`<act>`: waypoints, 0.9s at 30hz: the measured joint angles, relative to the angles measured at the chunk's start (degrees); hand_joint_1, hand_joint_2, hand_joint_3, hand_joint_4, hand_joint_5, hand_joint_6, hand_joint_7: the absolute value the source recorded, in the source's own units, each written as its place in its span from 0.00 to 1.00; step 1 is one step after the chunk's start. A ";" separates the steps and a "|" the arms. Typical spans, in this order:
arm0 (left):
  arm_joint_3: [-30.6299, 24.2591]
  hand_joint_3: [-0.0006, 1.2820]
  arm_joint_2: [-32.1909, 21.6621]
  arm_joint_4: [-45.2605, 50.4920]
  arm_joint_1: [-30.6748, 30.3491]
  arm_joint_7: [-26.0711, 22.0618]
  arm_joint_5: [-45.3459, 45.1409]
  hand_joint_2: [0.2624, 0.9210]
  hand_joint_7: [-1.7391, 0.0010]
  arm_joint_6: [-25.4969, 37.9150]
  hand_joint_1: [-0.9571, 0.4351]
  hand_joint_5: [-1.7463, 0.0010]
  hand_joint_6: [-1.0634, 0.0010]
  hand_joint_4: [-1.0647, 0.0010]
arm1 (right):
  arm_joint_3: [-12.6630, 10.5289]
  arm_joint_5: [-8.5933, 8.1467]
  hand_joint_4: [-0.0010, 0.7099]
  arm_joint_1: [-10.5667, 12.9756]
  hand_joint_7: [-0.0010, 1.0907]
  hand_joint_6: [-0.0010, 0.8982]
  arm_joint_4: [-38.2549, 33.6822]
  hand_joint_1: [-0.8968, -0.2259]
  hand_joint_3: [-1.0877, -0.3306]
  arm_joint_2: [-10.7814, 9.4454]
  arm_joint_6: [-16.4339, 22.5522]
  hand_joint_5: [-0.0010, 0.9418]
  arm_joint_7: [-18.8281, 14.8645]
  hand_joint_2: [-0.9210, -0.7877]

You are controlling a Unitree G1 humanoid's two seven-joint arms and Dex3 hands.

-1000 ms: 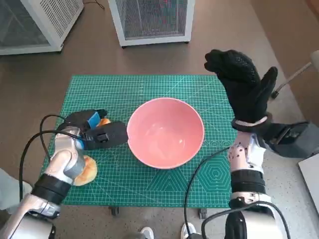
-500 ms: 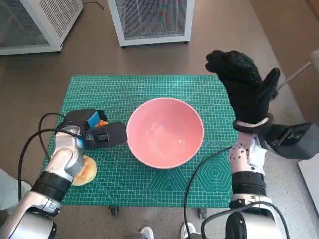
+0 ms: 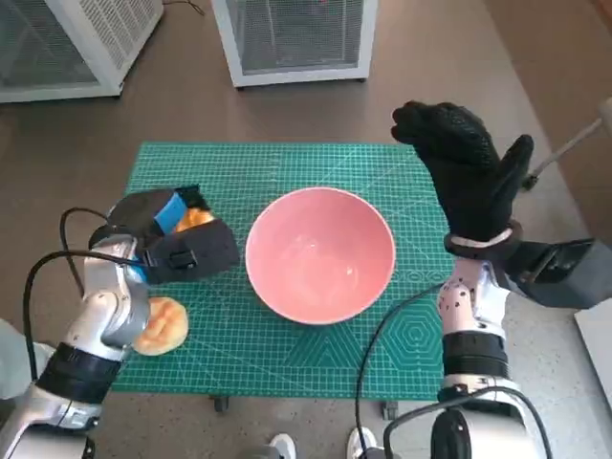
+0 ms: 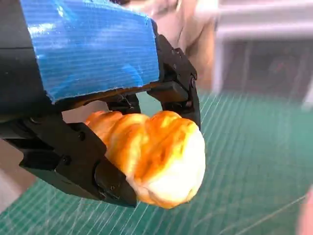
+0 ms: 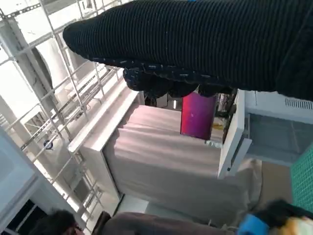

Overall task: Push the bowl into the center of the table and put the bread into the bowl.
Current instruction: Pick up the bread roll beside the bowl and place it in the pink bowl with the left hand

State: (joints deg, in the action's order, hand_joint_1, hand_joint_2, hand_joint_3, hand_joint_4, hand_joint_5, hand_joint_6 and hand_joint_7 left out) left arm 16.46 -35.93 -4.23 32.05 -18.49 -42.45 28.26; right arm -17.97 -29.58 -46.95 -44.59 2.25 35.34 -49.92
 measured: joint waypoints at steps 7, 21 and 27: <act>-1.92 0.05 0.13 14.52 -1.34 -0.28 -2.28 1.00 0.30 0.18 0.69 0.37 0.42 0.32 | -0.06 -0.20 0.75 0.00 0.01 0.77 -0.11 0.65 0.86 -0.02 -0.41 0.01 -0.33 0.00; 0.29 0.02 7.03 28.01 -1.49 1.01 -6.40 0.99 0.37 -6.52 0.69 0.35 0.37 0.30 | -0.13 -1.65 0.76 0.01 0.01 0.78 -0.16 0.67 0.86 -0.01 -1.03 0.01 -1.20 0.00; 2.85 0.02 10.28 27.02 -1.23 1.02 -6.43 0.99 0.42 -11.37 0.69 0.33 0.34 0.28 | -0.12 -1.68 0.76 0.07 0.01 0.78 -0.15 0.68 0.86 0.01 -1.07 0.01 -1.28 0.00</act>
State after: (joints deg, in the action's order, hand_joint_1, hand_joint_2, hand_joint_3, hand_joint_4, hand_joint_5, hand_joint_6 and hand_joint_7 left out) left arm 19.31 -25.66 22.79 30.82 -17.47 -48.88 16.90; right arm -18.09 -31.27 -46.88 -44.75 2.26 34.28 -51.20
